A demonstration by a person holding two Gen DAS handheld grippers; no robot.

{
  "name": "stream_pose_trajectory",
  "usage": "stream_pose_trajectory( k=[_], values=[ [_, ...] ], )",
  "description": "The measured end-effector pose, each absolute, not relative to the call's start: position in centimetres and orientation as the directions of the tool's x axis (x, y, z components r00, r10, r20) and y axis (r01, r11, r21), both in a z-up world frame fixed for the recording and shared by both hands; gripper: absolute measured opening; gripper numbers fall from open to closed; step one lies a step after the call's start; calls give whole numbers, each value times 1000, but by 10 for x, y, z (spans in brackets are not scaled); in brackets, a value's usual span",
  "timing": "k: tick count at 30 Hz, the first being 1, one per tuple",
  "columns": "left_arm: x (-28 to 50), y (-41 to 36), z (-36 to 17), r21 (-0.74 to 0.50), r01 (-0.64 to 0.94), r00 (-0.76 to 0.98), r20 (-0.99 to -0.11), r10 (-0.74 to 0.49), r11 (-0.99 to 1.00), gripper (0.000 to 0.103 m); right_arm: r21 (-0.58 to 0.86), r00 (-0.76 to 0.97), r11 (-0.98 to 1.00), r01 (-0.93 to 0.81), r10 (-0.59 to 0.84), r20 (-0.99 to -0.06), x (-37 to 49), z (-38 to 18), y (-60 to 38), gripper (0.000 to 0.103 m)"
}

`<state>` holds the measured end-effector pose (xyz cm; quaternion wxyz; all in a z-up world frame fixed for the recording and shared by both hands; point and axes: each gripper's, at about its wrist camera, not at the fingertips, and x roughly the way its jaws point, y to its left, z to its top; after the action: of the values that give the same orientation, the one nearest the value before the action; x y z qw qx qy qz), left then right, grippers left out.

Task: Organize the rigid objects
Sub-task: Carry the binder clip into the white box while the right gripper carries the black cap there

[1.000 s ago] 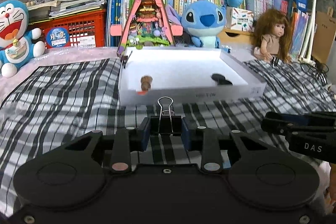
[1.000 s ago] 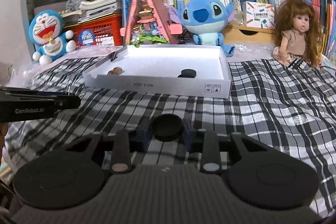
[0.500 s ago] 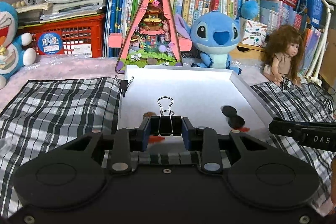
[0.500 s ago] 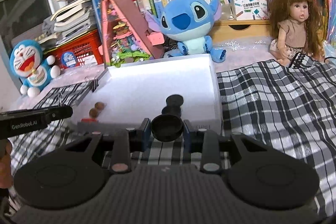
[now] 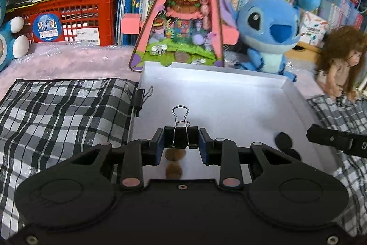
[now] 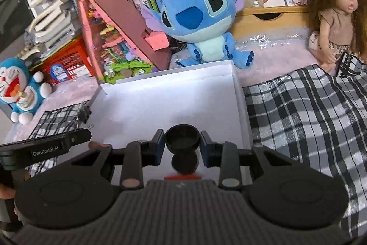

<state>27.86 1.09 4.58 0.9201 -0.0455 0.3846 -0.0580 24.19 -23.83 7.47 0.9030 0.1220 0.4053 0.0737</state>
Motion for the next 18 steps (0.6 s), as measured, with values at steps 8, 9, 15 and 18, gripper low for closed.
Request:
stream_pose_trajectory(
  k=[8, 9, 15, 18],
  values=[
    [294, 6, 35, -80, 73, 699, -707, -108, 994, 29, 266, 633, 964, -29, 223, -741, 270, 58, -230, 38],
    [295, 6, 34, -79, 72, 699, -707, -107, 994, 29, 255, 632, 966, -30, 216, -744, 273, 57, -228, 38],
    [301, 2, 28, -66, 76, 691, -716, -100, 995, 29, 193, 636, 980, -47, 179, -751, 289, 50, -216, 38],
    [302, 1, 25, -58, 78, 691, -717, -96, 995, 29, 154, 632, 987, -51, 152, -760, 295, 45, -210, 38]
  ],
)
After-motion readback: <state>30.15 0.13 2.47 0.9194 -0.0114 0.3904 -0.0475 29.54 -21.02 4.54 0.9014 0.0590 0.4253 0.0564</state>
